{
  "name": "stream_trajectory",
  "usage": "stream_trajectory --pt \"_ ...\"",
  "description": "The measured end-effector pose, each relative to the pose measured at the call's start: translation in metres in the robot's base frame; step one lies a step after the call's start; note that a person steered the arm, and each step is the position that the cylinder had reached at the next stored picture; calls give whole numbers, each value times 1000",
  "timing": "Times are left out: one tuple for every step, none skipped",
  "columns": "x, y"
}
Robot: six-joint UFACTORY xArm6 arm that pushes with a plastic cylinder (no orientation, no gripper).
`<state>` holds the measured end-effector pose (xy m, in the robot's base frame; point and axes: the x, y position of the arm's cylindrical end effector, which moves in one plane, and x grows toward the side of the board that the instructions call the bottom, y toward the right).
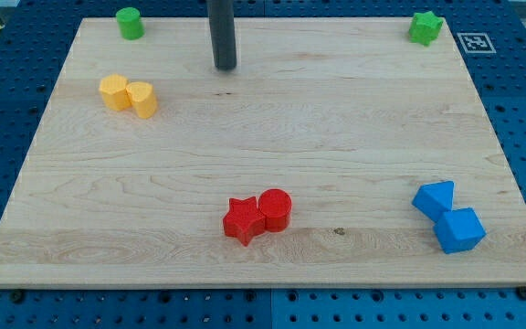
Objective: Place the red blocks diagonally to the blue blocks
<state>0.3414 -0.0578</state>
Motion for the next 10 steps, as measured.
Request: stream_trajectory --pt "78 5" --pt "139 -18" --pt "199 -67" --pt "275 -53" --pt "274 -7" --pt "245 17" --pt "225 16" --pt "219 16" --pt "219 30" --pt "219 55"
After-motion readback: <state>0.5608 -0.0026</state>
